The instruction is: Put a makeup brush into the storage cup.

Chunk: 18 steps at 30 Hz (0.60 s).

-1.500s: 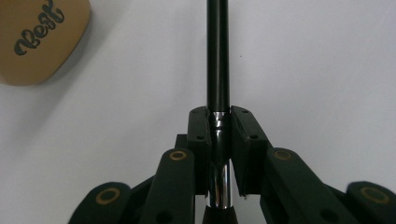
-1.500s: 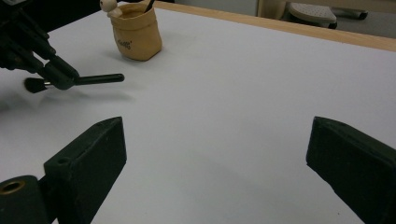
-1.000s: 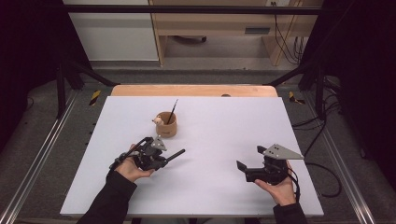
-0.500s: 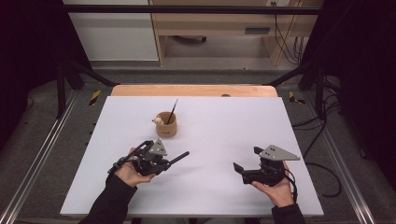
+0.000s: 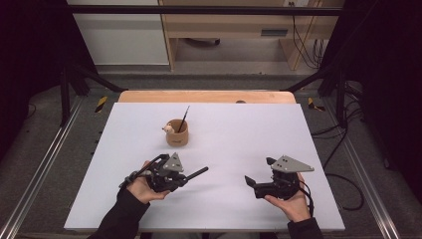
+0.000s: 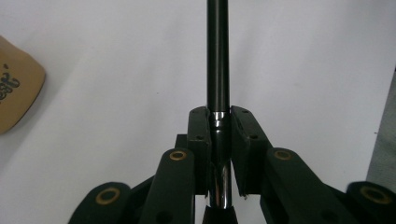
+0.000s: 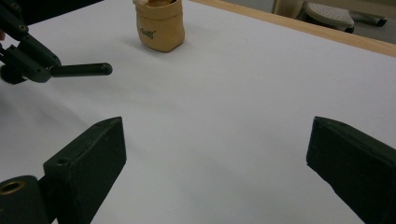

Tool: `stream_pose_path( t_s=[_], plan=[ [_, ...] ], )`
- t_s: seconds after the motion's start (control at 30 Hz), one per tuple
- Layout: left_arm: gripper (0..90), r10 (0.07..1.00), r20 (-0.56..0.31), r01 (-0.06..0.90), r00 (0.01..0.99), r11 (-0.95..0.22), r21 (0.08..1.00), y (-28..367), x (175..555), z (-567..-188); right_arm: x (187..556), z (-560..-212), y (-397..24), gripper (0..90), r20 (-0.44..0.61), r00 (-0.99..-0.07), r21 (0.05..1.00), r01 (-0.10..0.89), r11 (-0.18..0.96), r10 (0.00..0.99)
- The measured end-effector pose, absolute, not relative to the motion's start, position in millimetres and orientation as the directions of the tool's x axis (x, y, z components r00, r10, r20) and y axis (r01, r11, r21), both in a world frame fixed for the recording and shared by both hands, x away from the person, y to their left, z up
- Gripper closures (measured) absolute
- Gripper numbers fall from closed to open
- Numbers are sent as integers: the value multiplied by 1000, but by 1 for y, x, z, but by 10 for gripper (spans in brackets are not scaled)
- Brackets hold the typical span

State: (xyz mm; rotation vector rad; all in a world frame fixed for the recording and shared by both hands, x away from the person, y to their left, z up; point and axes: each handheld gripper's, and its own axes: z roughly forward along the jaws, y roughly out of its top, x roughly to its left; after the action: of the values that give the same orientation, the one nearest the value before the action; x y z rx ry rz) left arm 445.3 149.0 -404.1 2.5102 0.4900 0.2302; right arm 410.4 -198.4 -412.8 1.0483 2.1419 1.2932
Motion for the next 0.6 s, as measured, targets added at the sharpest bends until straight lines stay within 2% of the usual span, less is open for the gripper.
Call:
stream_pose_path(
  t_s=[0.6],
  plan=[
    [784, 327, 40, 248, 944, -786, 566, 135, 442, -397, 404, -394, -176, 57, -73, -682, 852, 336, 401, 727]
  ],
)
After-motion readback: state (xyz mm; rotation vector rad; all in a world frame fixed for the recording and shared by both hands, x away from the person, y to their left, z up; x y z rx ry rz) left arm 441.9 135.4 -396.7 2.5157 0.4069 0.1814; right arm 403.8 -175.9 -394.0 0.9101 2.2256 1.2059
